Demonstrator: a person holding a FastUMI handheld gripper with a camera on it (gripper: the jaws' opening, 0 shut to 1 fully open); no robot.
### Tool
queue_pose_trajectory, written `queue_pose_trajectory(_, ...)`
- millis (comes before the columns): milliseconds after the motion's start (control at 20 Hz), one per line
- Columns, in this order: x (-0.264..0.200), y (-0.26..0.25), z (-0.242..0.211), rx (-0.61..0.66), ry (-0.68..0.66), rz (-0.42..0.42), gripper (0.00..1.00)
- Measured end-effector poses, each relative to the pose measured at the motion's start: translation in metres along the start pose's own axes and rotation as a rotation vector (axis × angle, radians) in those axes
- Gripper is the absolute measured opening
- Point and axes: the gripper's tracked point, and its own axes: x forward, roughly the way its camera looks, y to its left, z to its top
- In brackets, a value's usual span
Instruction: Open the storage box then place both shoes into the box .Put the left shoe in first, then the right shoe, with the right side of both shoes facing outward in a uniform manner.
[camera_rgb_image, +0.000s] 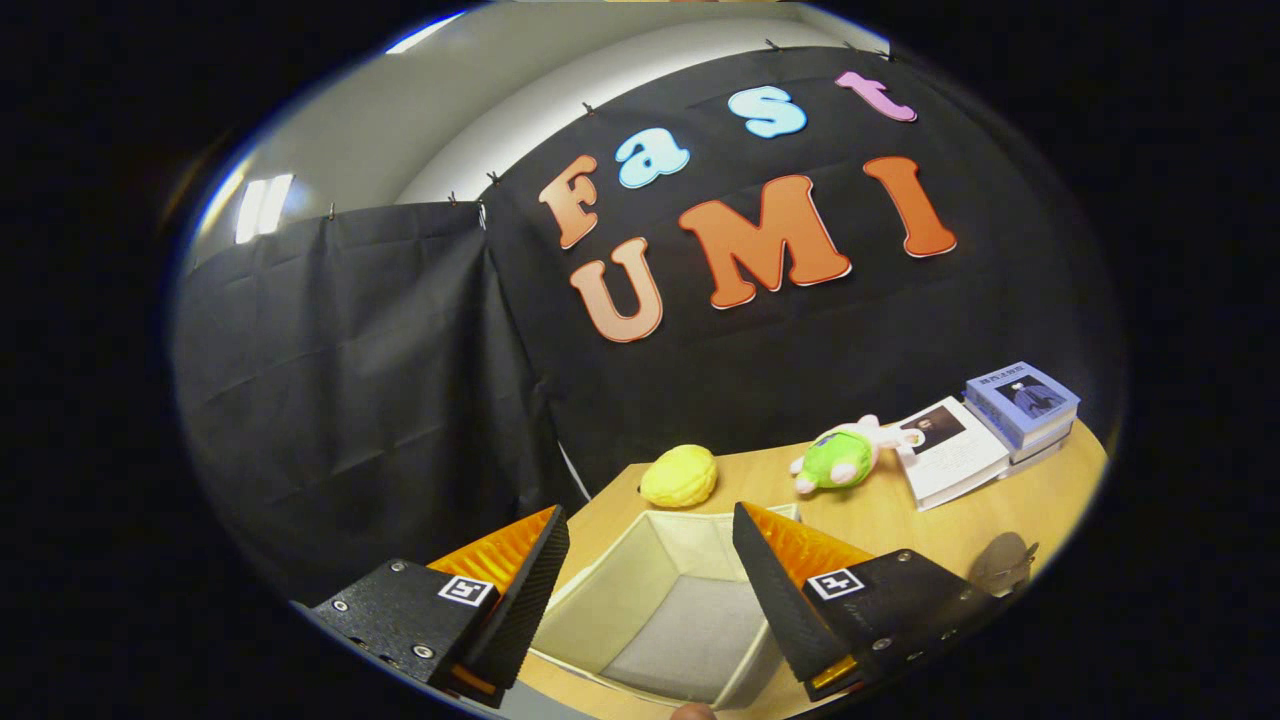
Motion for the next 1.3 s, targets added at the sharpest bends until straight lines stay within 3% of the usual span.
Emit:
queue_pose_trajectory(500, -0.045, -0.142, -0.045, -0.036, 0.034, -0.273, 0.98)
queue_pose_trajectory(900, -0.054, -0.199, -0.110, -0.160, 0.161, -0.419, 0.98)
queue_pose_trajectory(1000, -0.052, -0.206, -0.128, -0.173, 0.195, -0.436, 0.95)
queue_pose_trajectory(1150, -0.048, -0.214, -0.151, -0.187, 0.252, -0.453, 0.79)
queue_pose_trajectory(1300, -0.042, -0.221, -0.171, -0.148, 0.304, -0.463, 0.71)
